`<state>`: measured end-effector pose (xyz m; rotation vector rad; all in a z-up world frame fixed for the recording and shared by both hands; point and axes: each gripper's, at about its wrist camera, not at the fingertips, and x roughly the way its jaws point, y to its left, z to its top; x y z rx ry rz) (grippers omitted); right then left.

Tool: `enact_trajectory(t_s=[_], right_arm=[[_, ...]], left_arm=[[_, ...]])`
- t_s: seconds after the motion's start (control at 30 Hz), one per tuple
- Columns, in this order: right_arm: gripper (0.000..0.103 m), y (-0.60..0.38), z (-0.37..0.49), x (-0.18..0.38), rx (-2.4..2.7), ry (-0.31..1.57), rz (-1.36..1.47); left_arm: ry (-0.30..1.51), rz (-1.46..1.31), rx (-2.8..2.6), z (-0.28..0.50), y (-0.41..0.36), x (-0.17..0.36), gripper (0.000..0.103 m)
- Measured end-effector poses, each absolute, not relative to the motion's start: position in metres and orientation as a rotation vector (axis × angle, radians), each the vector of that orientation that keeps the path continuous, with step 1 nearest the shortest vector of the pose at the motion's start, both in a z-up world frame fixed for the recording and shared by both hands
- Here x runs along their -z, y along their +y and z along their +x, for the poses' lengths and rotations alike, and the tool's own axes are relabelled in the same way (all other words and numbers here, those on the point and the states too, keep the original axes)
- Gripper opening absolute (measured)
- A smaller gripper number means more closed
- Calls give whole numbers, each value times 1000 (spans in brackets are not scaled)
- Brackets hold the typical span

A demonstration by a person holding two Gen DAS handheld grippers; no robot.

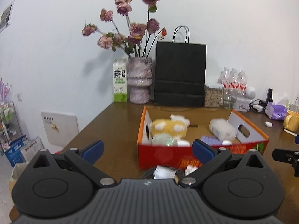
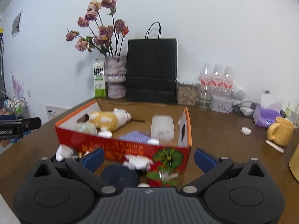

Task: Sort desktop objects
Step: 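Move both open tools back out of the box toward the table, then grasp the navy fabric case with the right tool while the left tool grasps the black braided cable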

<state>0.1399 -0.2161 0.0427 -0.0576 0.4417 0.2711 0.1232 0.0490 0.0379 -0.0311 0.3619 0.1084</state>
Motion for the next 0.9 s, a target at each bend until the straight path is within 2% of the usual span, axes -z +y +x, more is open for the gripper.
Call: enact_trajectory(t_s=[0.37, 0.9], right_arm=[[103, -225, 116, 3, -242, 560, -63], [103, -203, 125, 9, -298, 588, -66]], left_arm=[[475, -37, -118, 97, 64, 3, 103], [497, -27, -94, 108, 59, 11, 103]])
